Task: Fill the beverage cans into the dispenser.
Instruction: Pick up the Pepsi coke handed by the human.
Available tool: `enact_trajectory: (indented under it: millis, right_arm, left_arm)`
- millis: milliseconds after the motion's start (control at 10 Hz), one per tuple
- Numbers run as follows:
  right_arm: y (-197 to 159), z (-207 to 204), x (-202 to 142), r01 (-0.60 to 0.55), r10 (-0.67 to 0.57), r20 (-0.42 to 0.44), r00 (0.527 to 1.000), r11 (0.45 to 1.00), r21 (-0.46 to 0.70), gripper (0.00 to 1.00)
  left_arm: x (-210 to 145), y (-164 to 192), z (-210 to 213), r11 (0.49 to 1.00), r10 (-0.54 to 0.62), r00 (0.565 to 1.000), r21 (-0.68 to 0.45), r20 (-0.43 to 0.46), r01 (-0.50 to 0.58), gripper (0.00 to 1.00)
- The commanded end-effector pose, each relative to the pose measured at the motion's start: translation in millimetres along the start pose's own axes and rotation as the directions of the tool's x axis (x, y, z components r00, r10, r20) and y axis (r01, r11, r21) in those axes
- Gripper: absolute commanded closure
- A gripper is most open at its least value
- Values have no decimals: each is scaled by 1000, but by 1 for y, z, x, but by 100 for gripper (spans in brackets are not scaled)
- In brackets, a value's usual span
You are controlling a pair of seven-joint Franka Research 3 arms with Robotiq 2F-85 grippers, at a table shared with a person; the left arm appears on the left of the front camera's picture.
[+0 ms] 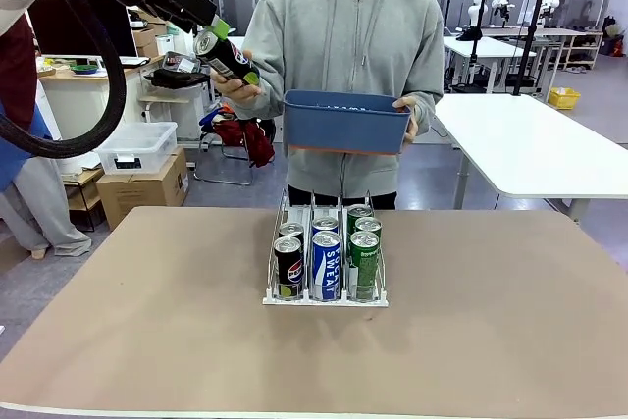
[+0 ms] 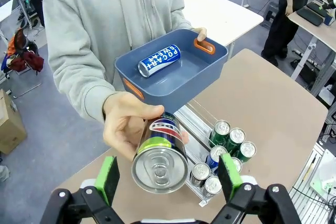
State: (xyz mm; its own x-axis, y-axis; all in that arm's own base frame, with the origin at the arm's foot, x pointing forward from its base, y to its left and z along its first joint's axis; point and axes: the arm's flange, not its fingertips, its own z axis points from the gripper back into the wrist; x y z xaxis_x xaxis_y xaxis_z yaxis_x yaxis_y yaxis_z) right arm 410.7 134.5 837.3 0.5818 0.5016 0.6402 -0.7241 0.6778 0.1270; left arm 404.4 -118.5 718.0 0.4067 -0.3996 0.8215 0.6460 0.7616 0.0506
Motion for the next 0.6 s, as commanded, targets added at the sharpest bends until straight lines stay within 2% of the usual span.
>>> enact_trajectory:
  millis: [0,200,500]
  right_arm:
    - [-1,1,-3,5,-5,-5,1000,1000,5,0]
    - [-1,1,-3,5,-5,-5,1000,1000,5,0]
    - [-1,1,-3,5,-5,-5,1000,1000,5,0]
  left_arm:
    - [0,0,1,1000,-1,1000,2,2,1,0]
    - [3,12,-10,999,-37,999,4,11,37,0]
    - [2,10,-24,999,-37,999,7,-33,37,0]
